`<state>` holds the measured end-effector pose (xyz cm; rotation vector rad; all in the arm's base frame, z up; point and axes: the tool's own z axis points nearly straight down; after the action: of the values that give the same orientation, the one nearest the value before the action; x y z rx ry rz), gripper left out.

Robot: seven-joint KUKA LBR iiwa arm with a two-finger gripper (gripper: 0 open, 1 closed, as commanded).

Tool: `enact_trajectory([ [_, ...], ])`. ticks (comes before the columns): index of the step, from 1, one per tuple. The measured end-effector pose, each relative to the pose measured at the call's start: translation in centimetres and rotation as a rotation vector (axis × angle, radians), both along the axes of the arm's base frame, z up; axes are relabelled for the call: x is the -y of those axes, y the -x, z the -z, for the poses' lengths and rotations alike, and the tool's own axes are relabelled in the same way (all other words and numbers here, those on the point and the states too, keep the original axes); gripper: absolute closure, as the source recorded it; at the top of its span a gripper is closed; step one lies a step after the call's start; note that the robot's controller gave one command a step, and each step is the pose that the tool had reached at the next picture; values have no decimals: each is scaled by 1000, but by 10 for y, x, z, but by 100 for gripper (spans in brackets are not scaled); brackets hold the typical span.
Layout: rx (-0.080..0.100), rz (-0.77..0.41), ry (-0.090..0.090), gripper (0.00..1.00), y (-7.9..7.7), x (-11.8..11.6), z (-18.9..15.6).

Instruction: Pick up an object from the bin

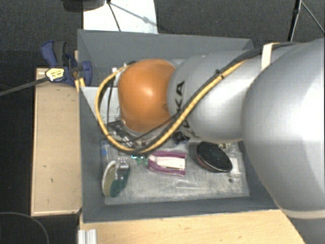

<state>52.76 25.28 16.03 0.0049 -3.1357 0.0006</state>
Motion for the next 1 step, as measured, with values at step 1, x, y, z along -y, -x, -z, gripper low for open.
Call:
enact_trajectory([
  [1,2,-462,3,0,2,1,89],
])
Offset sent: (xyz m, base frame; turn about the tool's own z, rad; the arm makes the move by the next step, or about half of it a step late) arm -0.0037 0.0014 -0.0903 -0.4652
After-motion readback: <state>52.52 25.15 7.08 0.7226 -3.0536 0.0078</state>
